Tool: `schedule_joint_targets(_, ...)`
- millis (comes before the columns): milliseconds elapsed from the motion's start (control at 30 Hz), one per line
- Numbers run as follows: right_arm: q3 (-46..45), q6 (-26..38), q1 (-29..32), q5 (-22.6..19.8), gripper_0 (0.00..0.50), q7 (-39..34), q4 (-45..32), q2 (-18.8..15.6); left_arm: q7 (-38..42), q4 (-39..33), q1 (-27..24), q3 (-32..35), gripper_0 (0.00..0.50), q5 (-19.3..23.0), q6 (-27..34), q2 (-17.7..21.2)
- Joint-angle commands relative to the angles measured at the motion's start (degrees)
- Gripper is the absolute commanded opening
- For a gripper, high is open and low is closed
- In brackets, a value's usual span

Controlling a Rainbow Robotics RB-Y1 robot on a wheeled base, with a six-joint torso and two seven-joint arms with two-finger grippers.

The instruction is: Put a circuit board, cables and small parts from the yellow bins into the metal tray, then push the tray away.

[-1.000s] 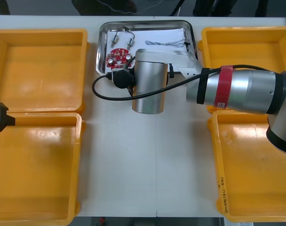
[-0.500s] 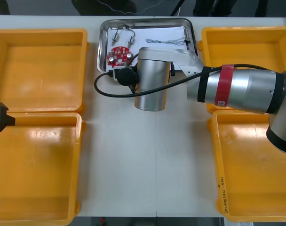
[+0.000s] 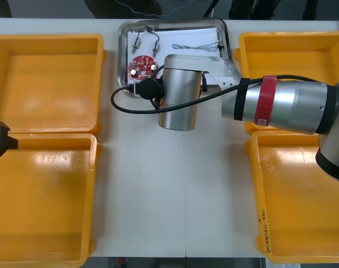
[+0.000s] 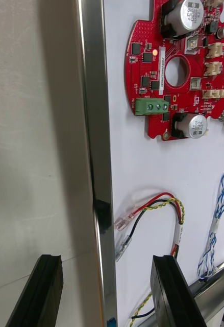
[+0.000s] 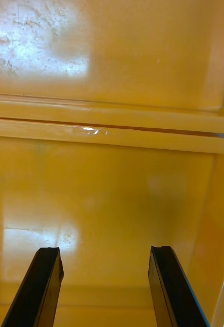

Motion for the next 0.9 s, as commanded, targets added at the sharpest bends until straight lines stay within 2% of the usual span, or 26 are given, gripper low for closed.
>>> schedule_joint_targets(33,-2.1,4.3,-3.2,-1.0,0.5,1.7,-3.0,0.4,-4.9,-1.8,1.1,1.7,0.5,0.4,0.3,2.5)
schedule_joint_targets(333,-5.5,17.6,-2.4,-1.4,0.5,0.7,-13.8,0.4,-4.9,-1.8,1.1,1.7,0.5,0.4,0.3,2.5)
schedule_joint_targets(500,-9.5,24.0,0.0,-3.3,0.5,0.1,-20.0,0.4,-4.9,-1.8,1.1,1.7,0.5,0.4,0.3,2.5)
schedule_joint_targets(733,-17.4,35.0,4.8,-3.9,0.5,-1.4,-27.0,3.5,-4.9,-1.8,1.1,1.7,0.5,0.4,0.3,2.5)
schedule_joint_targets(900,-21.1,42.3,7.7,-3.9,0.5,-7.3,-31.5,5.7,-4.9,-1.8,1.1,1.7,0.5,0.4,0.3,2.5)
